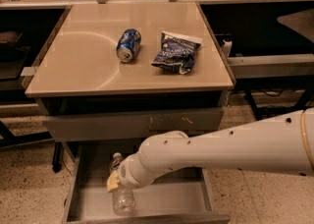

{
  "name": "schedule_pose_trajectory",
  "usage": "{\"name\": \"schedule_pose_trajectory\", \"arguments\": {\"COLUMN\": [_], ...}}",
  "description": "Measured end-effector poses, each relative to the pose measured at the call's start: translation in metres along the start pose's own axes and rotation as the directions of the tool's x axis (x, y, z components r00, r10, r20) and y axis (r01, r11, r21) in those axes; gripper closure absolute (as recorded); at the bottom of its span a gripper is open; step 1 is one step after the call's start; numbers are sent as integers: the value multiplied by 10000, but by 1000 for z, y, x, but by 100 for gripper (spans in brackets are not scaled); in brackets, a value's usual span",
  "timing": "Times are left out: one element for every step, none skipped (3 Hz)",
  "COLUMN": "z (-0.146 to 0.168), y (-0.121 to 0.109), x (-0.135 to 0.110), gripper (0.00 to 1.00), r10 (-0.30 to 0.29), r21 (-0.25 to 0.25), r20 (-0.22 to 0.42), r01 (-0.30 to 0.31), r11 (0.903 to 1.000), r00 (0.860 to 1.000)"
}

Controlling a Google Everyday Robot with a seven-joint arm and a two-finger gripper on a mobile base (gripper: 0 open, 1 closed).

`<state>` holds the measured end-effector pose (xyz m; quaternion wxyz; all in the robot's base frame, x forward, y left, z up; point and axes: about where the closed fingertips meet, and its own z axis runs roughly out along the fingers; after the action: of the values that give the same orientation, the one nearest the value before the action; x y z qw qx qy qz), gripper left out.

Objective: Place water bottle into middle drawer

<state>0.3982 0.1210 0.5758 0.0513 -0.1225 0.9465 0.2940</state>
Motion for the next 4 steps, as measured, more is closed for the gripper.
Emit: {"name": "schedule_pose_trajectory", "arguments": {"z": [22,22,42,75], "y": [-21,-21,-27,-45], "x": [-3,-3,3,0], "gripper": [100,100,100,100], "r10": [884,884,1281,1830], "r21": [-304,-304,-403,-563], "r20": [515,515,380,538], "r01": [-869,-869,-1266,-1799], "r11": [9958,9958,9911,9821], "r00": [9948,9948,9910,9816]}}
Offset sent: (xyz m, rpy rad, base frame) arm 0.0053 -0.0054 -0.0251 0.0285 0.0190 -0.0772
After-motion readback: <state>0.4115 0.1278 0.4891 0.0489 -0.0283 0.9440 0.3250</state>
